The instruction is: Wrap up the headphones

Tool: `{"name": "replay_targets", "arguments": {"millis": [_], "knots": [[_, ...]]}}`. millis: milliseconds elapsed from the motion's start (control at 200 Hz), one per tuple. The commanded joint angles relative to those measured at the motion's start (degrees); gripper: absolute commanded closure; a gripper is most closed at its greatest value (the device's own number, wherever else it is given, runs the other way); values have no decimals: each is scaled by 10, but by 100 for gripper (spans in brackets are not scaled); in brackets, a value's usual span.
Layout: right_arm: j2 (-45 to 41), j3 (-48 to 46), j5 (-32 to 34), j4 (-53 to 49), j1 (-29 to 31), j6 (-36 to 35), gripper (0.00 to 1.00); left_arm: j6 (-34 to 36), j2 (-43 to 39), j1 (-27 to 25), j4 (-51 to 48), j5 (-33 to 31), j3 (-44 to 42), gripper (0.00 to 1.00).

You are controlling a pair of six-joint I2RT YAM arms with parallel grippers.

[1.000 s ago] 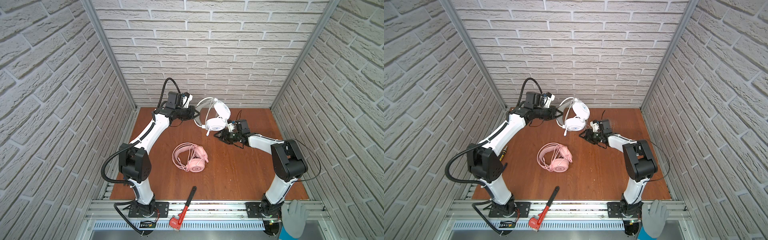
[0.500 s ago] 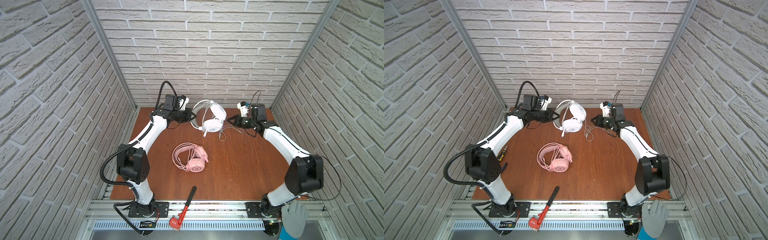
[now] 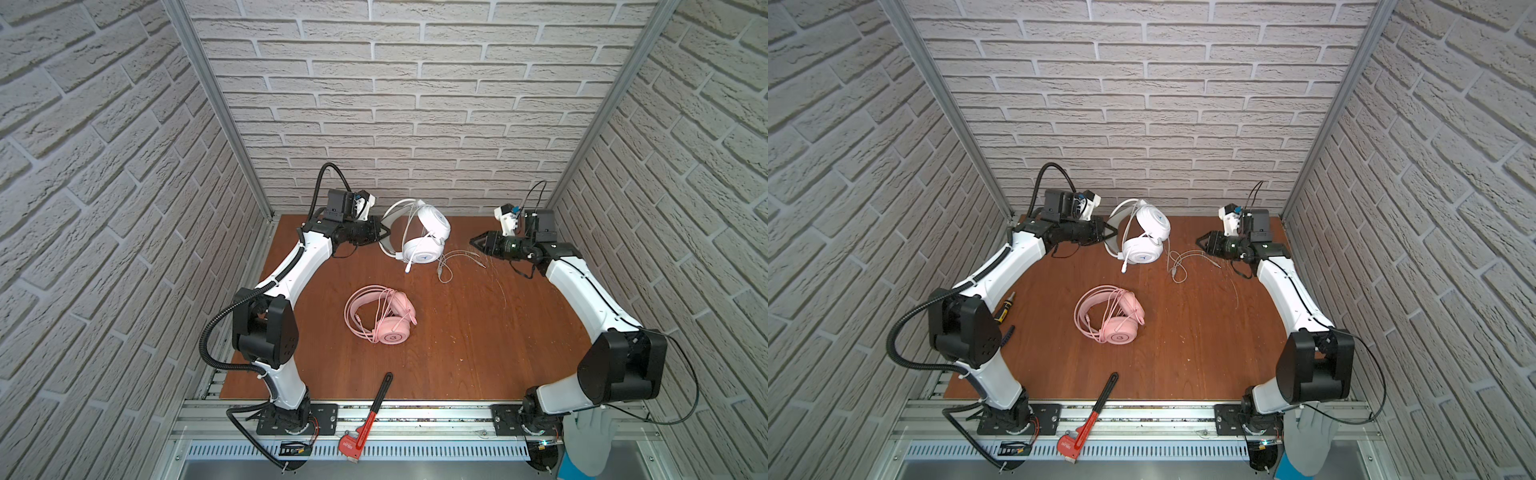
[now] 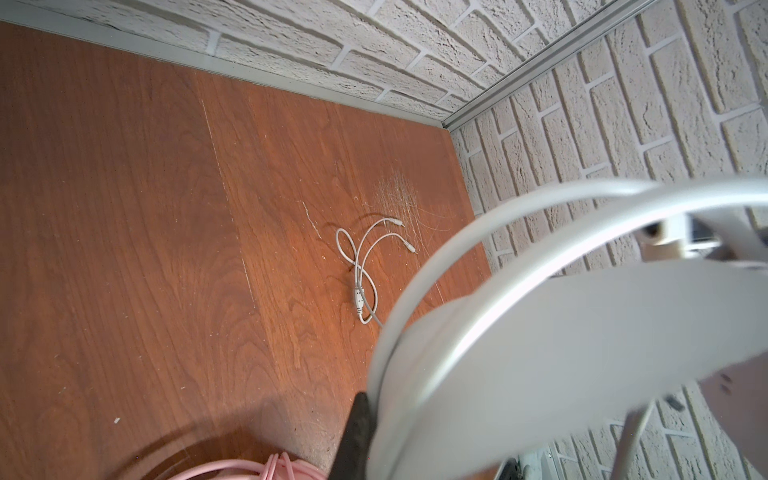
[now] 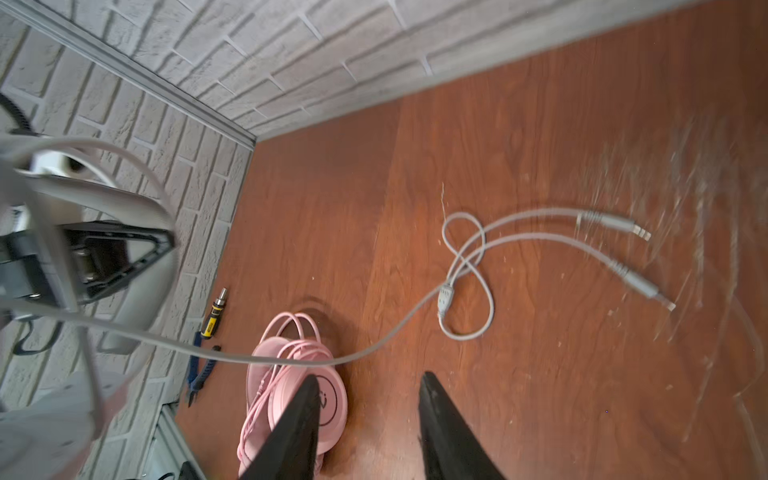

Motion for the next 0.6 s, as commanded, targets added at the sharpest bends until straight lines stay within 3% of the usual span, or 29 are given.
{"name": "replay_targets", "arguments": {"millis": [0, 225, 595], "knots": [[-9, -42, -48, 76, 7, 41, 53, 1, -17, -2, 28, 30, 12, 100], [-20, -117, -54, 167, 49, -13, 37, -17, -6, -4, 40, 31, 18, 100], [-46, -203, 24, 292, 139, -123, 36, -20, 6, -7, 21, 26, 40, 100]]}}
